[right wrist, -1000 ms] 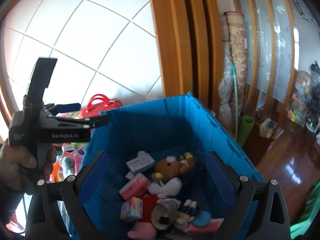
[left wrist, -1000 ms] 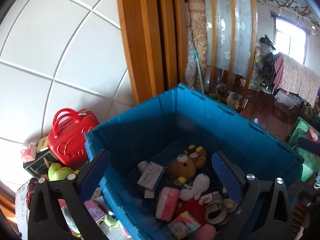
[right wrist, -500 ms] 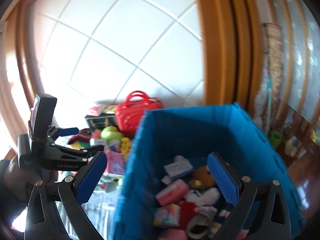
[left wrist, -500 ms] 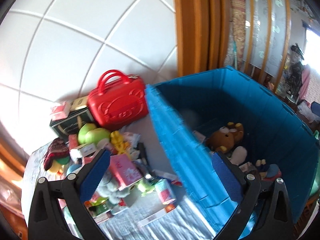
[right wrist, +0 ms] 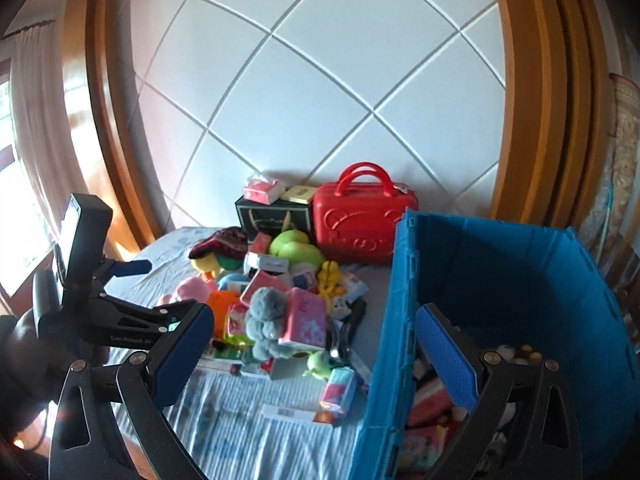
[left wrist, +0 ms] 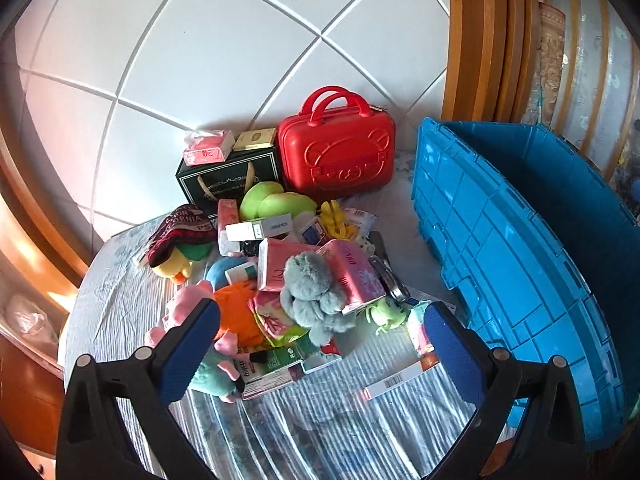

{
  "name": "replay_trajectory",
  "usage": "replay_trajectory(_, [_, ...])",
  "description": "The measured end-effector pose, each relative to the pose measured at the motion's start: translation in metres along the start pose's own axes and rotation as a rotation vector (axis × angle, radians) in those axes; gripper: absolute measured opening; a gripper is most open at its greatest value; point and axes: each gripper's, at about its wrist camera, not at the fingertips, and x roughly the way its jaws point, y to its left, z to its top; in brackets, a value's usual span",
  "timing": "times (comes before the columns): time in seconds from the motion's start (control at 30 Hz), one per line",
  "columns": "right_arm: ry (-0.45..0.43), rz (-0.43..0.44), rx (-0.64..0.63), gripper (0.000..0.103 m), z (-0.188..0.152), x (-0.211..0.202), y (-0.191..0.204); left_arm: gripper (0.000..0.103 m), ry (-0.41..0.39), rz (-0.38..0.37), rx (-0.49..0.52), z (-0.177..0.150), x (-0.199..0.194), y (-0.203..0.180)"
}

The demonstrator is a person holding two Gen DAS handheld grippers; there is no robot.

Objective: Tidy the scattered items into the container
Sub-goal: 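Move both tools back toward the pile on the bed, then grasp the grey plush bunny with the left tool while the right tool grasps the pink-teal tissue pack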

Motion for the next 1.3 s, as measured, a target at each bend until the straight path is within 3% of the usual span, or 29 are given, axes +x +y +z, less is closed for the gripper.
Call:
replay_trajectory(0.37, [0.091, -0.048, -0.031, 0.102, -0.032, 0.051, 0.036, 0.103, 0.069, -0.042, -0.010, -0.015, 0.044, 0.034])
replay_trajectory(0.57, [0.181, -0.076, -0.004, 0.102, -0.073, 0.101, 0.045, 0.103, 0.122, -0.067, 0.010, -0.020, 0.087, 0.034])
replay_trajectory(0.83, [0.292, -0.169, 0.086, 0.101, -0.139, 0.178, 0.035, 0.103, 0.144, -0.108, 0.019, -0.023, 0.155, 0.028])
replay_trajectory(1.17, [0.324, -0.275, 0.107, 0.101, -0.183, 0.252, 0.019, 0.099, 0.134, -0.118, -0.025, -0.020, 0.235, 0.026])
replay_trajectory(1.3, [0.333, -0.308, 0.128, 0.101, -0.189, 0.269, 0.010, 0.093, 0.148, -0.061, -0.030, -0.018, 0.265, 0.020])
